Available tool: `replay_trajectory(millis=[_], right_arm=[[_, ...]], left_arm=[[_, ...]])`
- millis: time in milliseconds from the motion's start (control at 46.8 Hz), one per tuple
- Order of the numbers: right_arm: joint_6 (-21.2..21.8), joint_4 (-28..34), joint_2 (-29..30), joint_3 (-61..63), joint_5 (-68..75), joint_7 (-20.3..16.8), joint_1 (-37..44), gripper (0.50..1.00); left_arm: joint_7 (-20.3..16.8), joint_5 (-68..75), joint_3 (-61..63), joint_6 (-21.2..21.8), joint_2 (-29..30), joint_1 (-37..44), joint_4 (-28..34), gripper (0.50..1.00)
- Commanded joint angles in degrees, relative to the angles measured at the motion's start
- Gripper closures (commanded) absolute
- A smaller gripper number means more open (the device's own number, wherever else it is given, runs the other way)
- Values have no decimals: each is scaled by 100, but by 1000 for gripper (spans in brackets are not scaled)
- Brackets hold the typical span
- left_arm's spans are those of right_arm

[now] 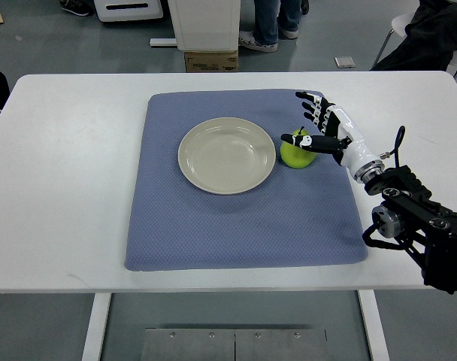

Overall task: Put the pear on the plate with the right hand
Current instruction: 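Lower the right hand around the green pear and close the fingers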

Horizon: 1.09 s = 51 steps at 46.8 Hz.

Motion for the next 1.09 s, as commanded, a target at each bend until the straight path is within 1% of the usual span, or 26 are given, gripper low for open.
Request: replay_trajectory(millis=[0,128,385,556,791,1070], right_arm=[[-115,-10,49,-89,1,68,-2,500],[-282,-28,67,-335,1,200,-2,500],[-476,-195,251,-362,1,262,-2,500],[-476,-335,331,-371,-8,288,-2,500],[-634,-581,462,-634,-8,525,-2,502],[-634,-792,559,-652,-8,569,-20,502]], left_arm=[[1,0,0,0,0,0,1,500],[1,0,0,0,0,0,1,500],[1,0,0,0,0,0,1,500],[1,0,0,0,0,0,1,500],[1,0,0,0,0,0,1,500],[-8,0,0,0,0,0,1,500]])
